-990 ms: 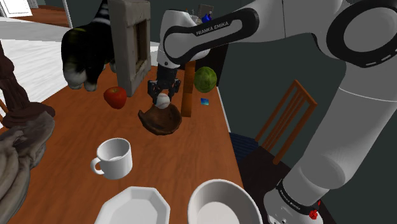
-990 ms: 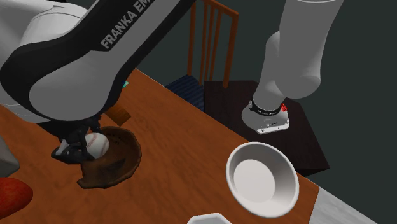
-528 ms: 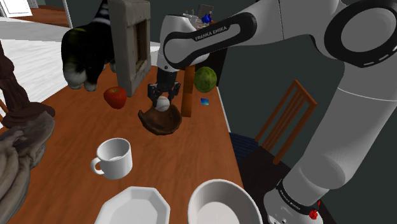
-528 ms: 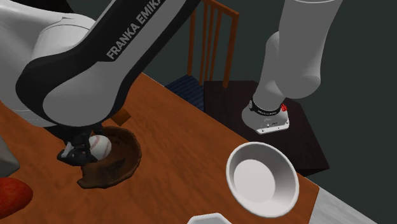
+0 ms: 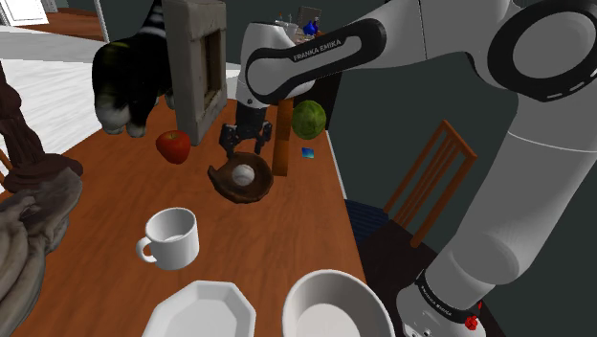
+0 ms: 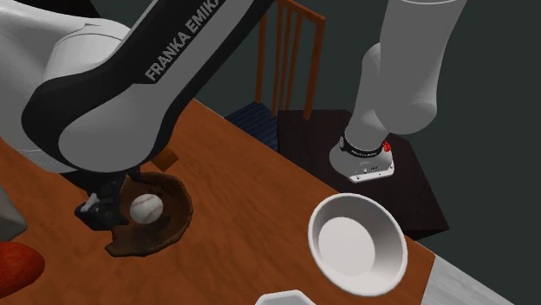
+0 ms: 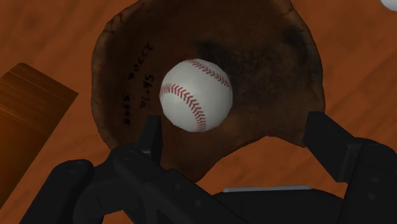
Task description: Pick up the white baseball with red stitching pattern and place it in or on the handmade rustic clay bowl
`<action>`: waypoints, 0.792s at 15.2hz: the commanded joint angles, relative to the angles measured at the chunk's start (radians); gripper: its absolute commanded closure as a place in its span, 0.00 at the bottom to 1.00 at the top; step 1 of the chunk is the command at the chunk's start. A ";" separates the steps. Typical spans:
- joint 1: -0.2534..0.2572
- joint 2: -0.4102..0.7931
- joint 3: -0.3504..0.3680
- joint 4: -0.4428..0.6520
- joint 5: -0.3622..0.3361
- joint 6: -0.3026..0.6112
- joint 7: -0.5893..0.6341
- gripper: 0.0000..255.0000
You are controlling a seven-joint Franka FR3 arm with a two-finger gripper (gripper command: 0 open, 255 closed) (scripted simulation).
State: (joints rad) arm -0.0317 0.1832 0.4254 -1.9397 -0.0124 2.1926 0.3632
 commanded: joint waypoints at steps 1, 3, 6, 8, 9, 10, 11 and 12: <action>-0.003 -0.017 0.001 0.014 0.008 -0.030 -0.006 0.00; -0.009 -0.047 0.002 0.046 0.023 -0.090 -0.016 0.00; -0.011 -0.058 0.002 0.060 0.028 -0.114 -0.019 0.00; -0.011 -0.058 0.002 0.060 0.028 -0.114 -0.019 0.00; -0.011 -0.058 0.002 0.060 0.028 -0.114 -0.019 0.00; -0.011 -0.058 0.002 0.060 0.028 -0.114 -0.019 0.00; -0.011 -0.058 0.002 0.060 0.028 -0.114 -0.019 0.00; -0.011 -0.058 0.002 0.060 0.028 -0.114 -0.019 0.00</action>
